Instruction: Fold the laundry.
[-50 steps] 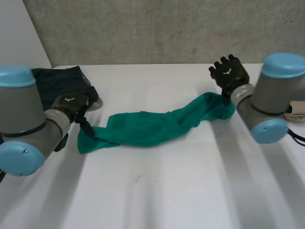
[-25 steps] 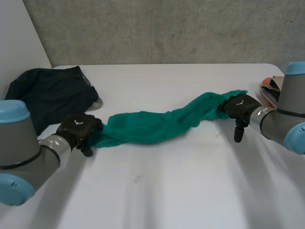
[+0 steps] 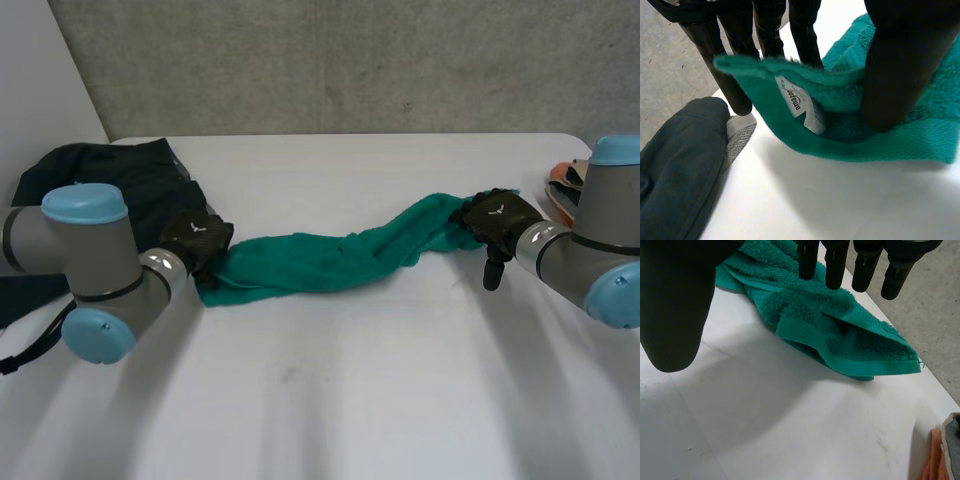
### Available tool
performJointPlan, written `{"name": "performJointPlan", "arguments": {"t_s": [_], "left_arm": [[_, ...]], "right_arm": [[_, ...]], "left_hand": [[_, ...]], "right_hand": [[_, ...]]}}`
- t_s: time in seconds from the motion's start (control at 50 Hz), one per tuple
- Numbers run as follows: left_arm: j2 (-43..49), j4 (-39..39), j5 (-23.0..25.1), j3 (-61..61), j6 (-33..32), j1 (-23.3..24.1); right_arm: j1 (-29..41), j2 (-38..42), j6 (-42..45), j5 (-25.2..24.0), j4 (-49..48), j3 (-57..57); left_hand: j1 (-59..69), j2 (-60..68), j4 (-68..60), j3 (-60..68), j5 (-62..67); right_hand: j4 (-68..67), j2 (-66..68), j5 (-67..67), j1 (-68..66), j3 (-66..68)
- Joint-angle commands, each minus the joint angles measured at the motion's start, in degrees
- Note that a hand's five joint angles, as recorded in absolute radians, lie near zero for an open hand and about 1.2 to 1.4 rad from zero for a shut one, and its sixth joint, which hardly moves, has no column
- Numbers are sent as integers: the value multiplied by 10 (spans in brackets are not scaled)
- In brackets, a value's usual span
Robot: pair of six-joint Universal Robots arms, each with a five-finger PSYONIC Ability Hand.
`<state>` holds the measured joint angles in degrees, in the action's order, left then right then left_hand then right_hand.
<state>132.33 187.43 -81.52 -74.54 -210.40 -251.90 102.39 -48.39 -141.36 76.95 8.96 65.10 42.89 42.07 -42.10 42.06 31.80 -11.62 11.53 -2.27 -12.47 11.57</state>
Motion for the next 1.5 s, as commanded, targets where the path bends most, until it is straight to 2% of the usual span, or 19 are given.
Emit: {"name": "performJointPlan", "arguments": {"t_s": [0.02,0.04,0.08,0.24,0.32,0.38,0.46,0.56,0.62,0.82,0.98,1.2,1.32,1.34,1.38,1.46,1.5], "left_arm": [[18,-1,5,24,-31,-2],[17,-3,4,24,-36,-3],[11,-4,2,22,-39,-1],[-104,-32,-16,-21,-15,16],[-182,-61,-25,-32,28,25],[-232,-102,-25,-29,62,33],[-283,-170,-17,-19,96,41],[-337,-237,-4,-11,143,49],[-353,-243,2,-12,159,51],[-367,-236,0,-12,172,54],[-370,-237,2,-12,176,48],[-371,-235,0,-17,176,52],[-371,-236,-1,-18,176,50],[-371,-237,-1,-19,176,49],[-371,-235,-1,-23,175,48],[-379,-235,-3,-26,173,42],[-387,-235,-8,-25,173,33]], "right_arm": [[0,8,1,0,3,-5],[0,9,1,0,2,-5],[0,10,1,2,2,-6],[-5,8,-28,5,7,-20],[-10,-9,-87,7,39,-24],[-10,-23,-136,3,77,-19],[-2,-33,-158,-7,113,-8],[15,-7,-160,-13,74,-13],[21,11,-161,-4,41,-23],[31,37,-136,43,-38,-49],[19,56,-67,2,-44,-95],[21,147,16,-22,-18,-202],[27,195,35,-21,-44,-246],[28,198,35,-21,-51,-250],[32,204,33,-22,-70,-258],[33,177,31,-17,-78,-248],[26,132,31,-20,-68,-220]], "left_hand": [[209,218,-217,218,220],[298,306,-306,306,309],[371,379,-379,379,382],[371,379,-379,379,382],[371,379,-379,379,382],[371,379,-379,379,382],[371,379,-379,379,382],[371,379,-379,379,382],[371,379,-379,379,382],[371,379,-379,379,382],[371,379,-379,379,382],[371,379,-379,379,382],[371,379,-379,379,382],[371,379,-379,379,382],[371,379,-379,379,382],[371,379,-379,379,382],[371,379,-379,379,382]], "right_hand": [[16,-15,23,25,-16],[16,-15,23,25,-16],[16,-15,23,25,-16],[16,-15,23,25,-16],[8,-7,14,16,-7],[-44,45,-38,-36,45],[-80,81,-73,-71,80],[-80,81,-73,-71,80],[-81,82,-75,-73,82],[-184,185,-178,-175,184],[-187,188,-181,-179,188],[-234,235,-228,-226,235],[-343,344,-337,-335,344],[-392,393,-386,-384,393],[-655,656,-649,-647,656],[-684,685,-677,-675,684],[-684,685,-677,-675,684]]}}
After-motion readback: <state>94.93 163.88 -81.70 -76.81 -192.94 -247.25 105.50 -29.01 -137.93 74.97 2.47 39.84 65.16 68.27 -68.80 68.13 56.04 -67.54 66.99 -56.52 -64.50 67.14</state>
